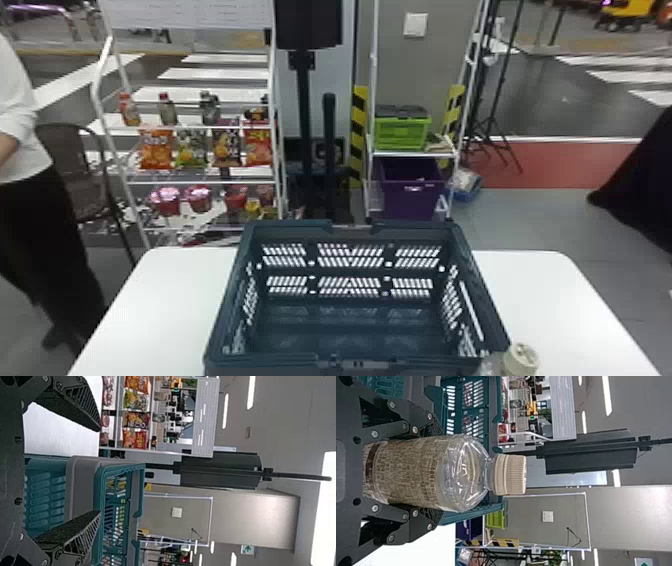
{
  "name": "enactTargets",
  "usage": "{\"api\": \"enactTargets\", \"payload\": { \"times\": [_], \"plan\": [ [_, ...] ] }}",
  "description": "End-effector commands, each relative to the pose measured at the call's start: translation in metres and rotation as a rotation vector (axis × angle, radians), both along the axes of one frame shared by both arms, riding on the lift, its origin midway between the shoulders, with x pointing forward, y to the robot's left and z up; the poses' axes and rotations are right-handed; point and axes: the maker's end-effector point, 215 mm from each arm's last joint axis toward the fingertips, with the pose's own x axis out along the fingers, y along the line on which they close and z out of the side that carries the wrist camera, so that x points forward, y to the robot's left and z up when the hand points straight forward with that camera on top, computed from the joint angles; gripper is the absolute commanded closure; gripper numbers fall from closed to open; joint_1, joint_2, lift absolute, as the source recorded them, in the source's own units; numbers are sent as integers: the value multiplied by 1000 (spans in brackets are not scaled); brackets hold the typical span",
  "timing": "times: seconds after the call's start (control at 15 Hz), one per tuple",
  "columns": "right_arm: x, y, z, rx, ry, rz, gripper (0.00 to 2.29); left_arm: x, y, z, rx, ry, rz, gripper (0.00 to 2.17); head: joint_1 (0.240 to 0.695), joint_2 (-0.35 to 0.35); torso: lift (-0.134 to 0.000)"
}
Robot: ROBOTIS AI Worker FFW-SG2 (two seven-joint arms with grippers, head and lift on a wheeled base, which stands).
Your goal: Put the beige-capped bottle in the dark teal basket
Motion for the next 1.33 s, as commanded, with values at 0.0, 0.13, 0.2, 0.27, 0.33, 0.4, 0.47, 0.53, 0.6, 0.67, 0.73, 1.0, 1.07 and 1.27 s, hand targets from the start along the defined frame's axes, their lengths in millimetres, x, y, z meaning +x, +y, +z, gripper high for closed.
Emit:
{"api": "enactTargets", "payload": {
  "times": [0.0, 0.13, 0.2, 0.27, 0.33, 0.4, 0.47, 0.53, 0.6, 0.67, 0.73, 1.0, 1.07, 1.27],
  "plan": [
    [0, 0, 1, 0, -1, 0, 2283, 0, 0, 0, 1, 0, 0, 154, 499, 0, 0],
    [0, 0, 1, 2, -3, -1, 2283, 0, 0, 0, 1, 0, 0, 154, 499, 0, 0],
    [0, -1, 0, 0, 0, -2, 2283, 0, 0, 1, 0, -1, 0, 154, 499, 0, 0],
    [0, -1, 1, 2, -3, -2, 2283, 0, 0, 1, 0, -1, 0, 154, 499, 0, 0],
    [0, 0, 0, 1, 0, -1, 2283, 0, 0, 1, 0, -1, 0, 154, 499, 0, 0],
    [0, -1, 1, 0, -1, -4, 2283, 0, 0, 1, 0, -1, 0, 154, 499, 0, 0],
    [0, -1, 3, 1, -5, -2, 2283, 0, 0, 0, -1, -1, 0, 154, 499, 0, 0],
    [0, 0, 6, 2, -9, -2, 2283, 0, 0, 1, 0, -1, 0, 154, 499, 0, 0],
    [1, -1, 13, 4, -21, -4, 2283, 0, -1, 1, -1, -3, -2, 154, 499, 0, 0],
    [3, 0, 19, 5, -29, -2, 2283, 0, -1, 1, -1, -3, -2, 154, 499, 0, 0],
    [6, 1, 29, 5, -39, 0, 2283, 0, -1, 1, 0, -3, -3, 154, 499, 0, 0],
    [33, 3, 51, -17, -8, 9, 2283, 0, -1, 1, 0, -3, -5, 154, 499, 0, 0],
    [42, 3, 51, -26, 15, 10, 2283, 0, -1, 2, 1, -4, -6, 154, 499, 0, 0],
    [69, 9, 48, -52, 81, 15, 2283, 0, 2, 3, 5, -4, -2, 154, 499, 0, 0]
  ]
}}
